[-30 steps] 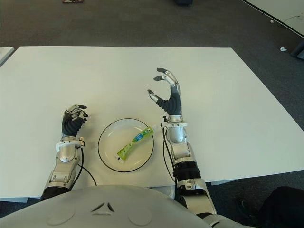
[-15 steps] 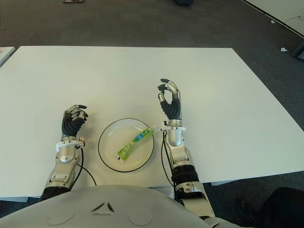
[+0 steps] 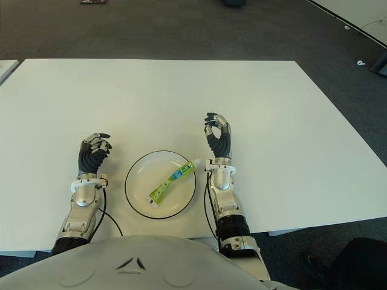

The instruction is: Put the toothpaste on the table into the plate.

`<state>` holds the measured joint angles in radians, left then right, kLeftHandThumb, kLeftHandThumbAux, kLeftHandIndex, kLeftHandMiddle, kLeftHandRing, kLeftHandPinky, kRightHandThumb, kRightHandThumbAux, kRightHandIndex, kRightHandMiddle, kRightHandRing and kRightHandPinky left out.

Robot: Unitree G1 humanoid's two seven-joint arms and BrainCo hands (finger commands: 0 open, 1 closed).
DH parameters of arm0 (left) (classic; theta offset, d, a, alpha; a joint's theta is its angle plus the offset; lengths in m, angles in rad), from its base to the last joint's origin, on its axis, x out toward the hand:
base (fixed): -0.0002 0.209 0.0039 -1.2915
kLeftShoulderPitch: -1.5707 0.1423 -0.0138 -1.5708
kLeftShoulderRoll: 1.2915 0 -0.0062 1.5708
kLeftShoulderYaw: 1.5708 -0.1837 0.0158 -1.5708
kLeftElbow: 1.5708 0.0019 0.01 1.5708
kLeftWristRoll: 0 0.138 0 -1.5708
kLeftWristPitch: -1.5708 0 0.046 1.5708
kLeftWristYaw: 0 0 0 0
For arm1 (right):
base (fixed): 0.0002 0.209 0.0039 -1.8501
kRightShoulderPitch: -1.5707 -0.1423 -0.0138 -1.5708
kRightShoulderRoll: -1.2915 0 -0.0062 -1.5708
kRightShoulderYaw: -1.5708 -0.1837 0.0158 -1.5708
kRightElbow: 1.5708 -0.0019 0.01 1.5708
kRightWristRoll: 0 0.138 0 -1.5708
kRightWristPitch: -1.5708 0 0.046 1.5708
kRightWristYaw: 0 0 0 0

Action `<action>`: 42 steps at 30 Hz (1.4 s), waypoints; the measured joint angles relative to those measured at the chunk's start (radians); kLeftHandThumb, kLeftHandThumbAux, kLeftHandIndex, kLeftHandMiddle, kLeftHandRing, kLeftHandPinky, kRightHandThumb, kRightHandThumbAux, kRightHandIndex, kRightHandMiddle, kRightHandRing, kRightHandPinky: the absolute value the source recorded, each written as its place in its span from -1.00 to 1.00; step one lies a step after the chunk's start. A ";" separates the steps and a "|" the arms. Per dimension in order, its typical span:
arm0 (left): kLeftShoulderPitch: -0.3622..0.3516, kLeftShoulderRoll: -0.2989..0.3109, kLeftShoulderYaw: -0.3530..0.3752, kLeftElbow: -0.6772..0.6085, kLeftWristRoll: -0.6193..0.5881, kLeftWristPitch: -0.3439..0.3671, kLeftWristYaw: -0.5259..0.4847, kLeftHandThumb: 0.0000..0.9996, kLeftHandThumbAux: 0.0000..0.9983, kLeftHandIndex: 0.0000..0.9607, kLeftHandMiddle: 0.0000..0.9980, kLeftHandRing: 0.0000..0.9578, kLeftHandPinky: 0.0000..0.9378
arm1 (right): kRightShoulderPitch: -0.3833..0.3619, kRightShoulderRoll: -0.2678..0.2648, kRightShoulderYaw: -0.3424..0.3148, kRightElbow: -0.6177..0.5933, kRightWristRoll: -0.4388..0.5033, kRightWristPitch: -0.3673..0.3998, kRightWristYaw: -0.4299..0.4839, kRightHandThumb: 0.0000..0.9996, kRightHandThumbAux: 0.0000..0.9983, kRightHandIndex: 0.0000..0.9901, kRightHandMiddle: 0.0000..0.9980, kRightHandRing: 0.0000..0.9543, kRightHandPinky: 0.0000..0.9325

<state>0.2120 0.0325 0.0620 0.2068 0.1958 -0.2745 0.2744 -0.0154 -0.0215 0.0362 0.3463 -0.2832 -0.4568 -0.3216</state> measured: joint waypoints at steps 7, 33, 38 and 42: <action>-0.001 -0.001 0.000 0.000 0.000 0.000 0.000 0.42 0.43 -0.09 0.42 0.45 0.41 | 0.003 0.002 -0.009 0.038 0.021 0.011 0.015 0.41 0.46 -0.15 -0.07 -0.04 0.00; -0.005 -0.001 -0.002 0.000 0.003 0.028 0.000 0.42 0.43 -0.09 0.40 0.43 0.40 | 0.018 0.001 -0.016 0.059 0.011 0.076 0.005 0.42 0.47 -0.15 -0.05 -0.01 0.04; -0.005 -0.001 -0.001 0.000 0.002 0.027 0.000 0.42 0.43 -0.09 0.40 0.43 0.38 | 0.020 0.001 -0.015 0.051 0.010 0.080 0.005 0.42 0.47 -0.15 -0.05 0.00 0.03; -0.005 -0.002 -0.002 0.000 0.001 0.027 0.000 0.42 0.43 -0.09 0.39 0.42 0.37 | 0.022 -0.001 -0.015 0.048 0.010 0.083 0.005 0.42 0.47 -0.15 -0.05 -0.01 0.01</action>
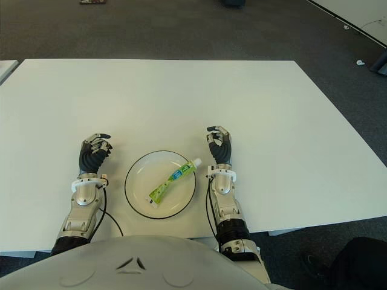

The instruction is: Put the toothpaste on the table into the plate.

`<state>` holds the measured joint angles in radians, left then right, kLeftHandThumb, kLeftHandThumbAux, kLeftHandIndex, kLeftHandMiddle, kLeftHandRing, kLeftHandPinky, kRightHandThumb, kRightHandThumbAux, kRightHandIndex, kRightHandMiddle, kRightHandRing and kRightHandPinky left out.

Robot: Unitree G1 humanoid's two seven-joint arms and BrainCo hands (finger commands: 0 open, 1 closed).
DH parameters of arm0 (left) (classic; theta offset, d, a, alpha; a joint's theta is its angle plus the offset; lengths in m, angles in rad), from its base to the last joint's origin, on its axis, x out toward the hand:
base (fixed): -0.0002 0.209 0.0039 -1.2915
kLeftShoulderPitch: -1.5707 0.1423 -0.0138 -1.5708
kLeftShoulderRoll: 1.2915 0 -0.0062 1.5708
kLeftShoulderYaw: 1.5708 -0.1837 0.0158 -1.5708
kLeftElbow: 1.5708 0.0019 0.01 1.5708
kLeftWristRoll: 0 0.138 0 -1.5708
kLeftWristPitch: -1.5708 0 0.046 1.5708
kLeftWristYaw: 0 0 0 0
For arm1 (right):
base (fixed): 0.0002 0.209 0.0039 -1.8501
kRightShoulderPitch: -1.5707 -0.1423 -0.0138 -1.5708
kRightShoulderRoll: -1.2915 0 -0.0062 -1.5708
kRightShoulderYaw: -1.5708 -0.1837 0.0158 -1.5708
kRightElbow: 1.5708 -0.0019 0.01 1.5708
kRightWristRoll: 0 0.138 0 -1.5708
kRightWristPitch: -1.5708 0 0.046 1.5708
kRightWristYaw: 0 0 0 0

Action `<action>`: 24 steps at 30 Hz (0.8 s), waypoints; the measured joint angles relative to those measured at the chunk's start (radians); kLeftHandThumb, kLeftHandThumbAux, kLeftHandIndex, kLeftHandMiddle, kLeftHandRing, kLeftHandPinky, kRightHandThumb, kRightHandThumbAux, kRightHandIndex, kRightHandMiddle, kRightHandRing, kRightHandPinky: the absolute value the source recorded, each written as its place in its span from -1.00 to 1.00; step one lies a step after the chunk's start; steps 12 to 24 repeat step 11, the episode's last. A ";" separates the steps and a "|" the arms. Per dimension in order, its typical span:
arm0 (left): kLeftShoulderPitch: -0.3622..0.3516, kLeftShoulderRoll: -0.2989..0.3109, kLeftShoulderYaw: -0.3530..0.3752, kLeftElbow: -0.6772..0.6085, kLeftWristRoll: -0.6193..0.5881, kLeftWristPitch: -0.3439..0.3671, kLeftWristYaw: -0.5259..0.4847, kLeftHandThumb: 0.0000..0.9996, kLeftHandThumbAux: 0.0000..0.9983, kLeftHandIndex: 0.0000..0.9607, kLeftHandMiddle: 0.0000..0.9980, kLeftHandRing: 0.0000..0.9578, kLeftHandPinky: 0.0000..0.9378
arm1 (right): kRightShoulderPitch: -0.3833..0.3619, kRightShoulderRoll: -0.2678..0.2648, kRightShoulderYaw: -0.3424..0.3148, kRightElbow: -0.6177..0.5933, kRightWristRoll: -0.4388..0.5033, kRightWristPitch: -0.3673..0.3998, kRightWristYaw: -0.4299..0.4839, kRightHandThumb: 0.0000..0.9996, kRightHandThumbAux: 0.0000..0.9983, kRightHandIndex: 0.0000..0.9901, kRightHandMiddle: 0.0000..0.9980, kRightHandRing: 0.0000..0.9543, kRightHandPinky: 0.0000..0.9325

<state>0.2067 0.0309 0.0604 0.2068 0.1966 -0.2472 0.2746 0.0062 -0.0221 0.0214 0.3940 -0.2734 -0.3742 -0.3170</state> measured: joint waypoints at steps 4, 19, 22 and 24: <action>0.000 -0.001 0.000 0.000 -0.001 0.000 0.000 0.42 0.43 -0.09 0.39 0.42 0.37 | 0.003 -0.001 0.000 -0.002 0.000 0.002 0.000 0.42 0.47 -0.15 -0.06 -0.02 0.00; 0.000 -0.001 0.000 0.000 -0.001 0.000 0.000 0.42 0.43 -0.09 0.38 0.41 0.38 | 0.009 -0.001 0.001 -0.005 -0.002 0.002 0.000 0.42 0.47 -0.15 -0.06 -0.02 0.02; 0.000 -0.001 0.000 0.000 -0.001 0.000 0.000 0.42 0.43 -0.09 0.38 0.41 0.38 | 0.009 -0.001 0.001 -0.005 -0.002 0.002 0.000 0.42 0.47 -0.15 -0.06 -0.02 0.02; 0.000 -0.001 0.000 0.000 -0.001 0.000 0.000 0.42 0.43 -0.09 0.38 0.41 0.38 | 0.009 -0.001 0.001 -0.005 -0.002 0.002 0.000 0.42 0.47 -0.15 -0.06 -0.02 0.02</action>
